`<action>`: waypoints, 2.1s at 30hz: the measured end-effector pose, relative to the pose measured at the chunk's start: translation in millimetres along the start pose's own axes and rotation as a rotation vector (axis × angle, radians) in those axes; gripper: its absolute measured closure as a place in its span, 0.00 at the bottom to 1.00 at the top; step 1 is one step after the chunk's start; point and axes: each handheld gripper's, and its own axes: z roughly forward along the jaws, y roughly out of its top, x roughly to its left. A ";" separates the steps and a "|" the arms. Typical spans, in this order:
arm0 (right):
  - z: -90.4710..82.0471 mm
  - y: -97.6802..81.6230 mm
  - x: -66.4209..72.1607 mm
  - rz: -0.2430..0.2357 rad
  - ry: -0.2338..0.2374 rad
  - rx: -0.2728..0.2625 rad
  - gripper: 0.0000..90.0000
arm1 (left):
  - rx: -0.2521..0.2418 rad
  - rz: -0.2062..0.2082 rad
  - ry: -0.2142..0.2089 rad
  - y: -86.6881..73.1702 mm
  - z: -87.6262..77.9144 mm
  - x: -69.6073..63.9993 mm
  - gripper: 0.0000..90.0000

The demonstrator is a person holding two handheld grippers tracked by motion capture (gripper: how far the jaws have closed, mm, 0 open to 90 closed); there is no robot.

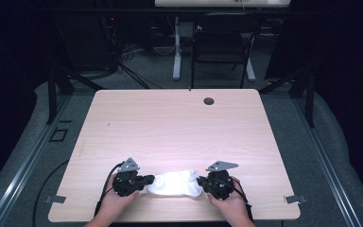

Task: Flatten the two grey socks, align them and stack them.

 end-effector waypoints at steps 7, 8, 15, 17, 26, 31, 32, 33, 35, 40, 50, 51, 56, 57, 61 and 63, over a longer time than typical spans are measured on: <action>2.8 -1.1 -3.7 0.009 -0.006 0.008 0.96 | 0.014 0.009 0.008 -0.3 3.8 0.0 0.97; 3.2 -1.1 -4.4 0.009 -0.006 0.014 0.96 | 0.014 0.009 0.009 -0.3 3.8 0.3 0.97; 5.2 -1.2 -2.9 0.003 0.000 0.020 0.96 | 0.013 0.006 0.018 -0.7 2.7 2.2 0.97; 5.7 -1.3 -2.1 0.003 0.002 0.021 0.96 | 0.020 0.004 0.021 -1.2 2.7 2.2 0.97; 9.1 -2.5 -2.8 0.002 0.003 0.032 0.95 | 0.036 0.000 0.033 -2.9 4.8 4.8 0.94; 9.5 -3.6 -5.9 0.017 0.008 0.021 0.88 | 0.011 -0.010 0.045 -2.7 2.3 4.9 0.83; 8.7 -3.6 -7.0 0.020 0.003 0.012 0.85 | 0.002 -0.009 0.048 -2.5 1.8 4.6 0.79; 8.6 -3.7 -7.3 0.021 -0.002 0.003 0.83 | -0.007 0.000 0.055 -1.7 -0.4 3.6 0.78; 5.9 -3.4 -9.0 0.023 -0.009 -0.024 0.79 | -0.025 0.019 0.058 -0.1 -4.8 2.3 0.75; -0.2 0.3 -3.9 -0.009 0.007 -0.121 0.77 | -0.046 0.038 0.032 1.1 -9.1 -3.4 0.72; 17.1 2.3 11.2 -0.111 0.035 -0.074 0.73 | -0.003 0.066 0.019 -2.2 1.0 -7.3 0.69; 18.6 2.1 10.7 -0.113 0.036 -0.067 0.72 | 0.000 0.056 0.018 -2.7 1.7 -6.8 0.69; 24.5 -1.6 7.0 -0.105 0.034 -0.022 0.72 | 0.021 0.060 0.021 -5.3 4.0 -6.1 0.68; 26.0 -2.5 6.5 -0.099 0.035 -0.023 0.72 | 0.031 0.067 0.022 -6.1 5.4 -6.2 0.67; 28.6 -4.0 3.9 -0.097 0.031 0.004 0.73 | 0.048 0.086 0.031 -8.3 9.7 -8.3 0.68; 29.7 -4.9 3.5 -0.093 0.033 -0.001 0.74 | 0.053 0.087 0.033 -8.7 10.2 -9.0 0.69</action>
